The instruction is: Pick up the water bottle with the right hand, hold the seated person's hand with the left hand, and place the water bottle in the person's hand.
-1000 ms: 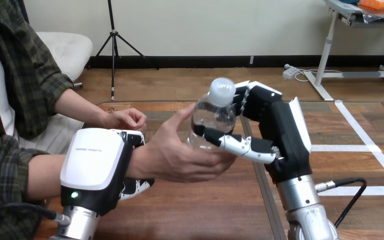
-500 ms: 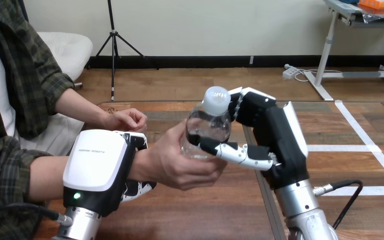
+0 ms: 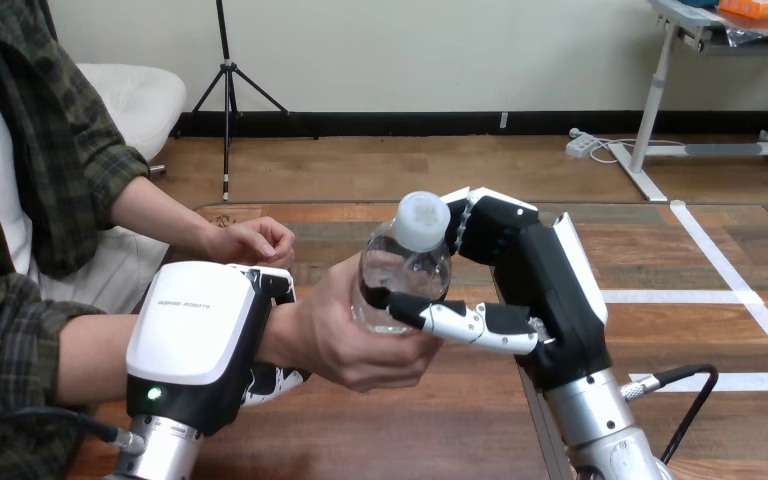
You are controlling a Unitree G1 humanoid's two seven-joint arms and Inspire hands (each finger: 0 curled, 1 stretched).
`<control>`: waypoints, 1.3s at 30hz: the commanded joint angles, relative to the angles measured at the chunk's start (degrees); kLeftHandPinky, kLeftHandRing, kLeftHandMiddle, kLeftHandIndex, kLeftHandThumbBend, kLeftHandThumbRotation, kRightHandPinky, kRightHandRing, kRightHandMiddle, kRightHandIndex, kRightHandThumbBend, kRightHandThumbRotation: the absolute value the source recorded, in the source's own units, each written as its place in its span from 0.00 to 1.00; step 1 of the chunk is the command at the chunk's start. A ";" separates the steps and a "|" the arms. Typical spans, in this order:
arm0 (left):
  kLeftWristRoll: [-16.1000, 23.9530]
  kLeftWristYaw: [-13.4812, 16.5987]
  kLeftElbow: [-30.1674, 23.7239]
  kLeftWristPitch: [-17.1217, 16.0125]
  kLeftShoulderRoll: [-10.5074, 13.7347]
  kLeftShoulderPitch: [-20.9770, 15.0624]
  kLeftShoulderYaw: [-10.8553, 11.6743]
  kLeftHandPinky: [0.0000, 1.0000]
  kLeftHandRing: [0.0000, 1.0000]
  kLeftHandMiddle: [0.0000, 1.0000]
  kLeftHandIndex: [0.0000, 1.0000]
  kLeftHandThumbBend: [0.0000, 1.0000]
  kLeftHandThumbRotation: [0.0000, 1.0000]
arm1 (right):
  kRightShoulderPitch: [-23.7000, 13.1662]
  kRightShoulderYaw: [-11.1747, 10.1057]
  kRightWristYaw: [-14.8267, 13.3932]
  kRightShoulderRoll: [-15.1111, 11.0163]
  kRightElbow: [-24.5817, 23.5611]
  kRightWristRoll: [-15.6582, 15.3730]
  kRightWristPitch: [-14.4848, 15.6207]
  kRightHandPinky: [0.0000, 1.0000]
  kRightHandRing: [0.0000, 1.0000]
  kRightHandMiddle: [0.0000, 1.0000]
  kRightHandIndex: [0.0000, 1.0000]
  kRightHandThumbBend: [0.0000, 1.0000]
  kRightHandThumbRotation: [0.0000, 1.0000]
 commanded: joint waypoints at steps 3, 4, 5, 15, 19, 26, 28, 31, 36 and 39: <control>-0.54 0.29 0.13 0.38 0.15 -2.38 1.01 0.20 0.23 0.27 0.28 0.82 0.00 | -0.19 3.17 2.49 0.71 -4.78 0.32 -0.51 0.35 0.41 0.46 0.49 0.64 0.00; -0.53 0.27 0.03 0.46 0.08 -2.32 1.02 0.20 0.23 0.27 0.28 0.82 0.00 | 0.01 3.37 2.51 0.68 -4.80 0.06 -0.73 0.35 0.41 0.46 0.49 0.65 0.00; -0.51 0.26 -0.05 0.52 0.04 -2.28 1.03 0.20 0.23 0.28 0.28 0.82 0.00 | 0.14 3.49 2.51 0.65 -4.82 -0.11 -0.85 0.34 0.41 0.46 0.49 0.65 0.00; -0.40 0.72 0.30 0.54 -0.28 -2.44 0.93 0.21 0.23 0.28 0.28 0.82 0.00 | 1.11 4.34 2.41 0.59 -4.85 -1.69 -1.62 0.34 0.41 0.46 0.49 0.68 0.00; -0.49 1.02 0.48 0.00 -0.12 -2.56 0.88 0.21 0.23 0.28 0.28 0.82 0.00 | 1.66 4.72 2.70 0.58 -5.30 -1.43 -0.88 0.34 0.40 0.46 0.49 0.68 0.00; -0.46 1.30 0.32 -0.18 -0.18 -2.54 0.93 0.20 0.23 0.27 0.28 0.83 0.00 | 2.55 5.27 2.97 0.52 -6.31 -1.03 -0.05 0.33 0.40 0.46 0.49 0.68 0.00; -0.40 1.37 0.29 -0.19 -0.18 -2.52 0.92 0.20 0.23 0.27 0.27 0.83 0.00 | 2.75 5.40 2.96 0.46 -6.51 -1.04 -0.04 0.33 0.40 0.46 0.48 0.68 0.00; -0.43 1.14 0.13 -0.13 -0.17 -2.45 0.93 0.20 0.23 0.27 0.27 0.83 0.00 | 3.01 5.56 2.90 0.37 -6.80 -1.14 0.05 0.33 0.40 0.46 0.48 0.68 0.00; -0.73 0.63 -0.15 -0.08 -0.21 -2.27 1.02 0.20 0.23 0.27 0.27 0.83 0.00 | 3.35 5.77 2.94 0.35 -7.11 -1.03 0.23 0.33 0.40 0.46 0.48 0.68 0.00; -0.78 0.58 -0.30 -0.08 -0.19 -2.15 1.06 0.20 0.23 0.27 0.27 0.82 0.00 | 3.41 5.82 3.08 0.35 -7.06 -0.84 0.22 0.33 0.40 0.46 0.48 0.69 0.00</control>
